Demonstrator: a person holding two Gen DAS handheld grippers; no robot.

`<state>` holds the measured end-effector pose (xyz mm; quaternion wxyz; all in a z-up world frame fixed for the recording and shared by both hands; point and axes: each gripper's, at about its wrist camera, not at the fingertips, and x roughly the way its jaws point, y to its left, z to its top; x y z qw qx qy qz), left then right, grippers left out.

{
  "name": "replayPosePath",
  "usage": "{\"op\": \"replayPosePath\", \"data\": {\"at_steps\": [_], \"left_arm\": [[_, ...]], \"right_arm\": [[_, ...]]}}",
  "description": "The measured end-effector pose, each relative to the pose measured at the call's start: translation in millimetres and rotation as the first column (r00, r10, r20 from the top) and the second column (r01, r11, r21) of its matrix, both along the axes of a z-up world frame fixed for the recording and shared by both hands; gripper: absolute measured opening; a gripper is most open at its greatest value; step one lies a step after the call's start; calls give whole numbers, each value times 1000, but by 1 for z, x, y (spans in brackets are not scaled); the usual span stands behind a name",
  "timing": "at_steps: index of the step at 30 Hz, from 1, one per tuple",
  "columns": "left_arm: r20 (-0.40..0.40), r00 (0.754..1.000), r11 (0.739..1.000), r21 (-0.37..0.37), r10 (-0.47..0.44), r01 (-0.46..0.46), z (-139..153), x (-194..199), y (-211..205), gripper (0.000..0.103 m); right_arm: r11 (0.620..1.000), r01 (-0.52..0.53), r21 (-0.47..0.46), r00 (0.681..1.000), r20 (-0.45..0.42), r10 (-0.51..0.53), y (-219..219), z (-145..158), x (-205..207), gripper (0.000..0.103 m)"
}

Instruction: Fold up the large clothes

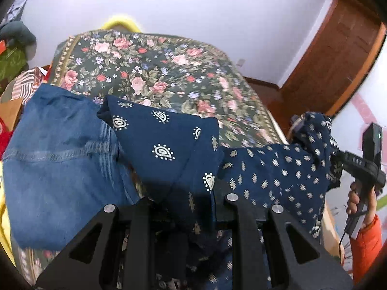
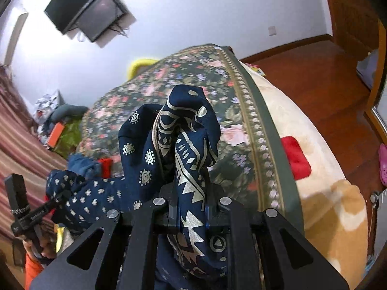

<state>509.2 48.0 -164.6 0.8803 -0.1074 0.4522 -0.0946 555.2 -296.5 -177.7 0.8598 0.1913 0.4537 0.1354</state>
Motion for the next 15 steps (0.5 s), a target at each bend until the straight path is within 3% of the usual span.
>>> {"op": "replayPosePath", "data": {"at_steps": [5, 9, 12, 15], "left_arm": [[-53, 997, 995, 91, 51, -46, -41, 51, 8, 20], [-84, 990, 990, 94, 117, -109, -68, 66, 21, 29], [-88, 988, 991, 37, 130, -127, -76, 64, 30, 32], [-76, 991, 993, 53, 109, -106, -71, 56, 28, 33]], "right_arm": [[998, 52, -17, 996, -67, -53, -6, -43, 18, 12], [997, 49, -56, 992, -115, -55, -9, -71, 16, 12], [993, 24, -112, 995, -98, -35, -6, -72, 12, 14], [988, 22, -154, 996, -88, -36, -4, -59, 5, 19]]}}
